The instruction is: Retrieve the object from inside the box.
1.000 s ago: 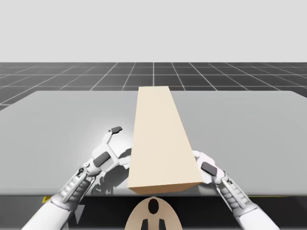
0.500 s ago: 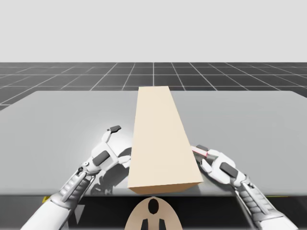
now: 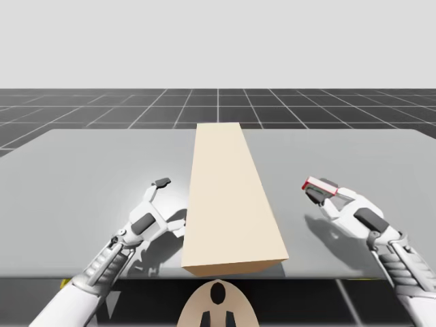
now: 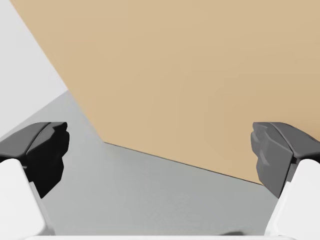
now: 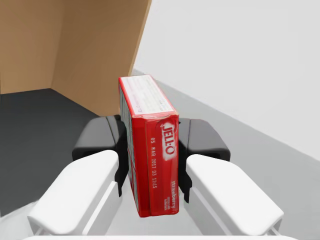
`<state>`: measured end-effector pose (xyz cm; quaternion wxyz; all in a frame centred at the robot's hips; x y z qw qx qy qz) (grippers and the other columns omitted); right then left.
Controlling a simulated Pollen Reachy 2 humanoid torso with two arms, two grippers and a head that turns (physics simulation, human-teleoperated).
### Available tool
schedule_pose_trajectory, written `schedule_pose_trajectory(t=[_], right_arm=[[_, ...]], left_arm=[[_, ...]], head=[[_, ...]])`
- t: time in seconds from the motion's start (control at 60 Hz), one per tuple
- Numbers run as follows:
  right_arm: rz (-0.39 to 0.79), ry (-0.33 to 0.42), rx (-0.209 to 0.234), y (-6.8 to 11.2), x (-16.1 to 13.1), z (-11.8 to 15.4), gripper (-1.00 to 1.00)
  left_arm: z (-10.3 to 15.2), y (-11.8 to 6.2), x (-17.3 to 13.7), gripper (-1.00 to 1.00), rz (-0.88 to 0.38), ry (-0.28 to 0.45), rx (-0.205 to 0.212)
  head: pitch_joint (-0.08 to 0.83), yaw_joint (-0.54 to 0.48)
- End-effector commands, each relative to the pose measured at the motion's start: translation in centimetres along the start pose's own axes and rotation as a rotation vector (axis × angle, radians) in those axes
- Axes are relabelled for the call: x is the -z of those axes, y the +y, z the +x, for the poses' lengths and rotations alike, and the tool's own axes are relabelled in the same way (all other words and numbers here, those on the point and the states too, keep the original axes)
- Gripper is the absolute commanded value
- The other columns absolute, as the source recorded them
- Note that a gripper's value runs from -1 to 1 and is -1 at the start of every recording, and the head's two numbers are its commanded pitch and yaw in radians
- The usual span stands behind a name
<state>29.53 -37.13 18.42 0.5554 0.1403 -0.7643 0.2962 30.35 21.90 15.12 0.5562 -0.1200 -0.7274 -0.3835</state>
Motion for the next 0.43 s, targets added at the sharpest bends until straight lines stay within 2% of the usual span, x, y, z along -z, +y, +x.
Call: schedule_pose_trajectory(t=[0.017, 0.2, 0.233, 0.267, 0.317, 0.333, 0.433], right_arm=[[-0.067, -0.041, -0.077, -3.6, 0.5, 3.2, 1.0], [-0.123, -0.063, -0.146, -7.1, 1.2, 6.7, 1.0], [-0.127, -0.069, -0.146, -7.4, 1.3, 7.1, 1.0], [-0.143, -0.074, -0.167, -8.1, 1.6, 8.0, 1.0], [-0.146, -0.084, -0.172, -8.5, 2.0, 8.7, 1.0], [-0.154, -0.087, -0.188, -9.0, 2.2, 9.3, 1.0], [-0.164, -0.101, -0.219, -9.8, 3.1, 11.3, 1.0]], left_arm=[[0.0, 0.1, 0.0, -1.0, 0.004, 0.001, -0.002], [-0.1, 0.1, 0.0, -1.0, 0.005, 0.003, -0.001], [-0.1, 0.1, 0.0, -1.0, 0.005, 0.003, -0.001], [-0.1, 0.1, 0.0, -1.0, 0.006, 0.004, -0.001], [-0.1, 0.1, 0.0, -1.0, 0.008, 0.004, -0.002], [-0.1, 0.1, 0.0, -1.0, 0.009, 0.004, -0.002], [-0.1, 0.2, 0.0, -1.0, 0.013, 0.004, -0.004]], head=[[0.08, -0.04], [0.08, -0.04], [0.08, -0.04], [0.08, -0.04], [0.081, -0.04], [0.08, -0.04], [0.081, -0.04]])
